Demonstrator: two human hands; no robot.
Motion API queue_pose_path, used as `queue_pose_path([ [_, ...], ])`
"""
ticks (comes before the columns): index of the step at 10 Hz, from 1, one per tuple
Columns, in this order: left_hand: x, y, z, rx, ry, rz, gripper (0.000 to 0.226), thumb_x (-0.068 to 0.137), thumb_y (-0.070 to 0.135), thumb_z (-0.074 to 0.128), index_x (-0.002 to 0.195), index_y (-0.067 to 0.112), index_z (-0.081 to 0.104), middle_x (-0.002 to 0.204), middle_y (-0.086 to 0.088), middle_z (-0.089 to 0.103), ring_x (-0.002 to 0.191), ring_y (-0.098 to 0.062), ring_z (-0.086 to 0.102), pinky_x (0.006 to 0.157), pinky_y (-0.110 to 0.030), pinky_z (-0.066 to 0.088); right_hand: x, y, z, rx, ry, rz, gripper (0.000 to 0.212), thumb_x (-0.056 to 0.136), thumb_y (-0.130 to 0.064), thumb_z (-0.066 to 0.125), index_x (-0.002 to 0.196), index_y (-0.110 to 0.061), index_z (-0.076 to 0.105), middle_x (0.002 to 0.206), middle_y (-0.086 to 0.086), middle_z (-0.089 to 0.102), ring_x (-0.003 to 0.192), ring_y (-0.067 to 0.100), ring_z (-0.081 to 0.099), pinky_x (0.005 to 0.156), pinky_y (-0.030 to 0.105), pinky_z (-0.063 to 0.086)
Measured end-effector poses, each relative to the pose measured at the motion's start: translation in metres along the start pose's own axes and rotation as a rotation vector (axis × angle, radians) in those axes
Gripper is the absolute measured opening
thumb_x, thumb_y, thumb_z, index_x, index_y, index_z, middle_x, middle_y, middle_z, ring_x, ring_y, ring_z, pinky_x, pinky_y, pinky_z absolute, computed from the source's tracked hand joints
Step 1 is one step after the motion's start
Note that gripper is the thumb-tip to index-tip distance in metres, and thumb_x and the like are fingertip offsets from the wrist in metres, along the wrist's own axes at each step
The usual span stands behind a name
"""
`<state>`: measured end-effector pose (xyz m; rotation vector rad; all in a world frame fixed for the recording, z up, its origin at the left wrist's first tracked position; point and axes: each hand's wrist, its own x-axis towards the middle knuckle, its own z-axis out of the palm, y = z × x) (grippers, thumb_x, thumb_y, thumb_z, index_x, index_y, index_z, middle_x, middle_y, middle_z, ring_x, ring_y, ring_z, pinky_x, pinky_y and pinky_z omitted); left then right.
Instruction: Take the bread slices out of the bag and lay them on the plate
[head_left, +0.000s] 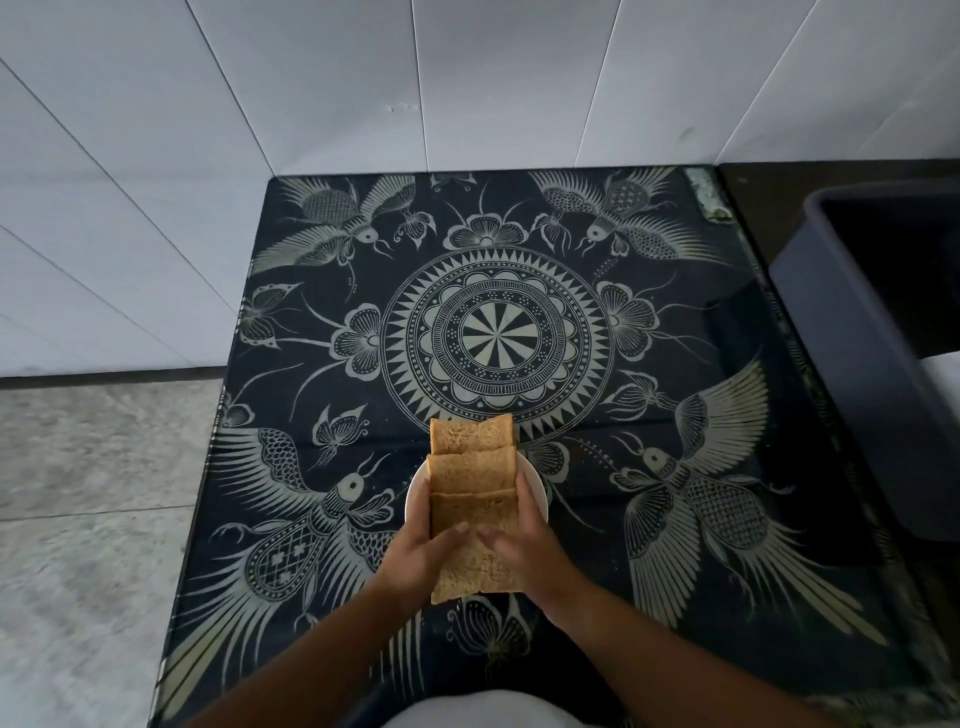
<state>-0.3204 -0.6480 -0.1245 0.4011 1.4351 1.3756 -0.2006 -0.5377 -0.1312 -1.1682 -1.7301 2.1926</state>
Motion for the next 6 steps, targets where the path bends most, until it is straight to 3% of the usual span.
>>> queue_pose_path([
  [1,-0.005,0.003,-0.001,0.06,-0.044,0.049,0.078,0.09,0.009,0.058,0.151,0.03,0.015,0.138,-0.009,0.052,0.124,-0.018,0.056,0.094,-0.032,0.052,-0.005,-0.001,0.0,-0.024,0.024,0.0,0.076,0.093,-0.007,0.063,0.15,-0.033,0.019,0.135,0.001,0.058,0.119,0.012,0.06,0.089,0.029,0.055],
  [2,-0.014,-0.005,-0.005,0.514,-0.024,0.116,0.091,0.09,0.039,0.061,0.153,0.033,-0.004,0.161,-0.006,0.021,0.147,-0.02,0.02,0.115,-0.044,0.031,-0.014,-0.001,0.0,-0.205,0.064,-0.021,0.086,0.088,-0.026,0.068,0.154,-0.029,0.014,0.146,-0.001,0.049,0.132,0.014,0.048,0.106,0.044,0.045],
  [3,-0.023,-0.021,-0.016,1.023,0.094,0.119,0.101,0.079,0.078,0.038,0.148,0.032,-0.018,0.161,0.008,-0.017,0.145,-0.011,-0.022,0.12,-0.048,0.004,-0.021,0.006,-0.007,-0.536,0.1,-0.078,0.096,0.085,-0.043,0.066,0.157,-0.024,0.004,0.163,0.003,0.019,0.148,0.016,0.02,0.118,0.045,0.027],
  [4,-0.031,-0.021,-0.022,1.26,0.106,0.1,0.097,0.079,0.083,0.027,0.145,0.037,-0.027,0.158,0.002,-0.027,0.138,-0.019,-0.039,0.115,-0.049,-0.012,-0.027,0.01,-0.016,-0.888,0.132,-0.149,0.101,0.082,-0.066,0.049,0.155,-0.025,-0.007,0.164,0.0,-0.015,0.147,0.011,-0.013,0.12,0.04,0.009],
  [5,-0.038,-0.011,-0.027,1.483,0.137,0.086,0.094,0.076,0.086,0.018,0.14,0.042,-0.034,0.152,-0.002,-0.039,0.134,-0.027,-0.046,0.109,-0.051,-0.021,-0.032,0.005,-0.028,-1.157,0.155,-0.237,0.102,0.079,-0.075,0.04,0.155,-0.026,-0.007,0.162,0.001,-0.021,0.146,0.016,-0.02,0.119,0.045,0.006],
  [6,-0.045,-0.001,-0.025,1.539,0.183,0.102,0.099,0.071,0.091,0.013,0.142,0.04,-0.033,0.148,0.002,-0.046,0.134,-0.027,-0.046,0.11,-0.057,-0.017,-0.038,-0.007,-0.034,-1.298,0.186,-0.271,0.105,0.077,-0.083,0.035,0.155,-0.027,-0.007,0.161,0.002,-0.026,0.146,0.021,-0.025,0.118,0.051,0.005],
])
